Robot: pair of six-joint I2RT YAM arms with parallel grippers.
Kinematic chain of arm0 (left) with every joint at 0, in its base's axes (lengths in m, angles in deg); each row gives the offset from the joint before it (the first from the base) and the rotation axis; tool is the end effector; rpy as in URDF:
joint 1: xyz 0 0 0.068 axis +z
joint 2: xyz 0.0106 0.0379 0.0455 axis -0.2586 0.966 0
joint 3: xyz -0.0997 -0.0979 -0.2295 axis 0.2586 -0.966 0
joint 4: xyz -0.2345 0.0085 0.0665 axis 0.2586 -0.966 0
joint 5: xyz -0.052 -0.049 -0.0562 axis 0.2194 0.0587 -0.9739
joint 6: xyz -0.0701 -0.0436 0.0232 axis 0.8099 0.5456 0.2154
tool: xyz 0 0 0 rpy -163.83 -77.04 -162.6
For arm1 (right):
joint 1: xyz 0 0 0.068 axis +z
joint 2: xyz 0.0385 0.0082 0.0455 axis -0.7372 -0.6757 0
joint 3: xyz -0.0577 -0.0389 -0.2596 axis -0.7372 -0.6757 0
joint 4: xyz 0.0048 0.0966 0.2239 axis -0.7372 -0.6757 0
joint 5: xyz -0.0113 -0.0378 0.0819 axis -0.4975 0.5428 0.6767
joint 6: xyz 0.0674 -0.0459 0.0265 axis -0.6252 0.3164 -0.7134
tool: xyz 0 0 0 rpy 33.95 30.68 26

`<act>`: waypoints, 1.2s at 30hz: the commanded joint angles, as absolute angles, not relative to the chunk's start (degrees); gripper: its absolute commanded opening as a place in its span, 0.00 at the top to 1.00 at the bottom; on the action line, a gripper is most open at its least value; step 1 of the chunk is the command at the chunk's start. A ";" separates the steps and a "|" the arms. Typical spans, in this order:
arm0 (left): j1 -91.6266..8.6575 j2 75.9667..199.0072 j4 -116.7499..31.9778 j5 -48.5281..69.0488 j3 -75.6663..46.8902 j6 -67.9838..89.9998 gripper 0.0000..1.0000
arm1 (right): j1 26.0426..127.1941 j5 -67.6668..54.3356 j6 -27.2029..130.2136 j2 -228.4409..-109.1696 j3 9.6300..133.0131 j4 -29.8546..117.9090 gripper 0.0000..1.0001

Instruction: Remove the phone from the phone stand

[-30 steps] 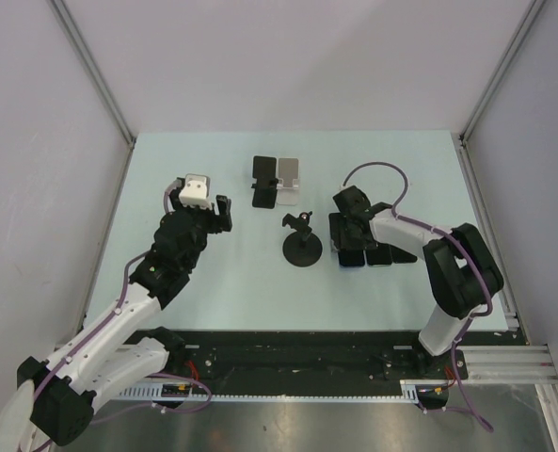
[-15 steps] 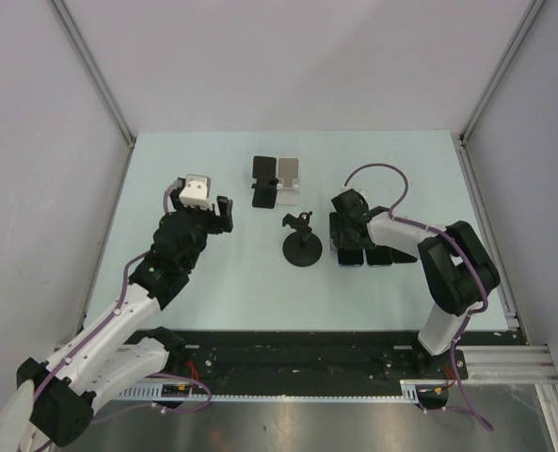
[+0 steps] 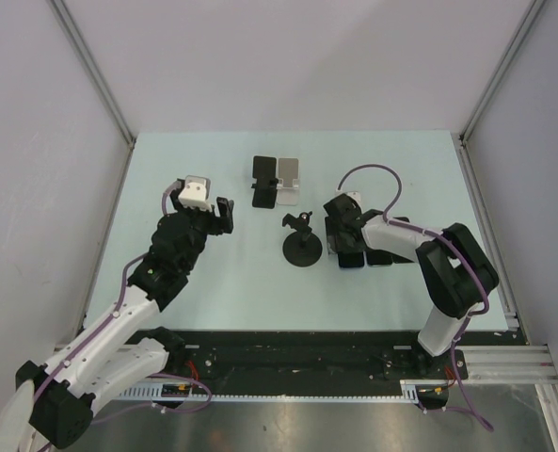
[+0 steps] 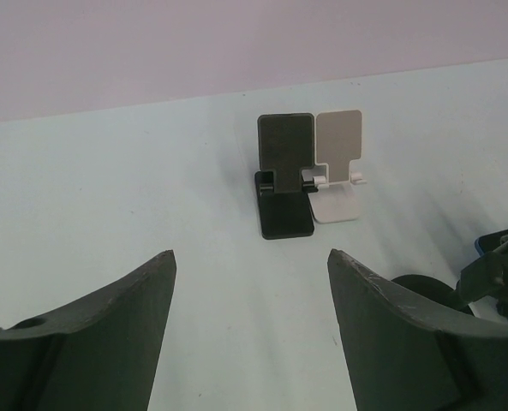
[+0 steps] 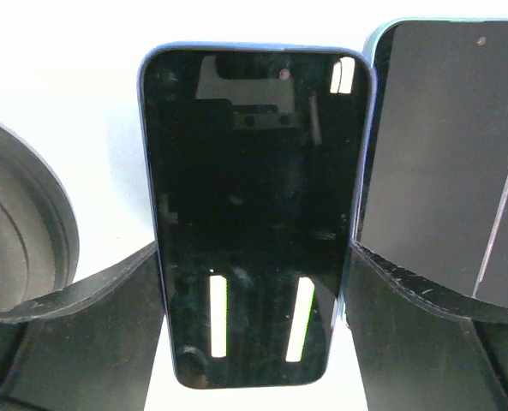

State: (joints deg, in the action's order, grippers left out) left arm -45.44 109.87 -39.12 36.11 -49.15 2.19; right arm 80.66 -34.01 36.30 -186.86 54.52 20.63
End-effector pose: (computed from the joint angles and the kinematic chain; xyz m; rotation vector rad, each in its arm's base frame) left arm 0.2050 -0.0939 0.3113 0.1669 1.6490 -0.1864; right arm 0.2947 0.1622 0.1387 -0.1493 2.5844 -0.1248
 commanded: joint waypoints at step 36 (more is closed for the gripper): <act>-45.13 107.70 -37.55 34.52 -49.82 2.59 0.23 | 79.75 -34.63 40.48 -179.32 55.19 20.72 0.14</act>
